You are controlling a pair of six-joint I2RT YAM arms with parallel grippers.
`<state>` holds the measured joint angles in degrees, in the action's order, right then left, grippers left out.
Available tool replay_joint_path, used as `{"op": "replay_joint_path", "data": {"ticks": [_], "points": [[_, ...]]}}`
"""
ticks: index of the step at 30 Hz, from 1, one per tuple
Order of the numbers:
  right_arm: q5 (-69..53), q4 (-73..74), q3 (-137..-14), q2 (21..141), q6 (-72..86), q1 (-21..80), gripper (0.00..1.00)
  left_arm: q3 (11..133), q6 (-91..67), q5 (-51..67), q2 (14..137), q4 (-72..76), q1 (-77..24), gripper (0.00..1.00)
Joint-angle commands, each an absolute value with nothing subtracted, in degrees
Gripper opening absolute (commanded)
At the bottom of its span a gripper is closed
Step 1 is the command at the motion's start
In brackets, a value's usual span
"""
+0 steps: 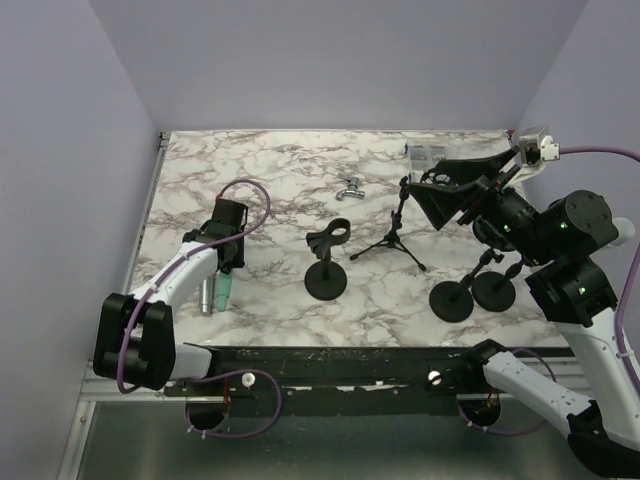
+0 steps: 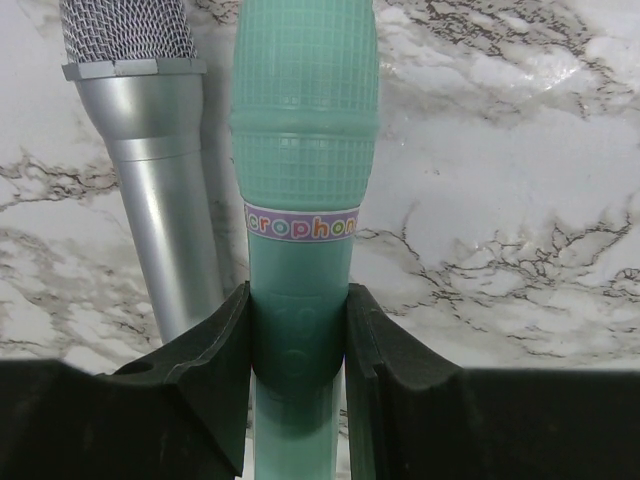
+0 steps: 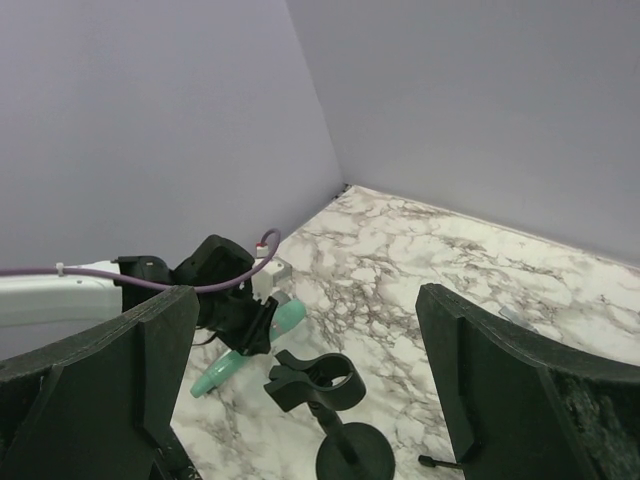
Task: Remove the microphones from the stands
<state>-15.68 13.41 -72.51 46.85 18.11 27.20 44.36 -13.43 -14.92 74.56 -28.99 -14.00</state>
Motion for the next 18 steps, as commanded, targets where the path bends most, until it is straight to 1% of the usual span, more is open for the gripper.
{"op": "replay_joint_path", "data": {"ticks": [1, 5, 14, 17, 18], "points": [[-14.53, 15.01, -72.64, 46.67, 17.16, 27.24, 1.0, 47.69, -15.02, -11.43, 77.98, -32.04, -11.52, 0.0], [-14.24, 15.29, -72.51, 46.59, 16.95, 27.25, 1.0, 48.5, -15.54, -10.45, 79.89, -32.86, -9.91, 0.0], [-13.96, 15.47, -72.38, 46.41, 16.57, 27.25, 1.0, 49.96, -16.17, -7.5, 83.43, -34.53, -9.49, 0.06], [-13.93, 15.54, -72.51, 46.37, 16.6, 27.25, 1.0, 50.01, -16.41, -7.64, 83.5, -34.63, -9.17, 0.1], [-13.91, 15.56, -72.51, 46.46, 16.6, 27.26, 1.0, 50.01, -16.56, -7.72, 83.63, -34.71, -8.96, 0.15]]}}
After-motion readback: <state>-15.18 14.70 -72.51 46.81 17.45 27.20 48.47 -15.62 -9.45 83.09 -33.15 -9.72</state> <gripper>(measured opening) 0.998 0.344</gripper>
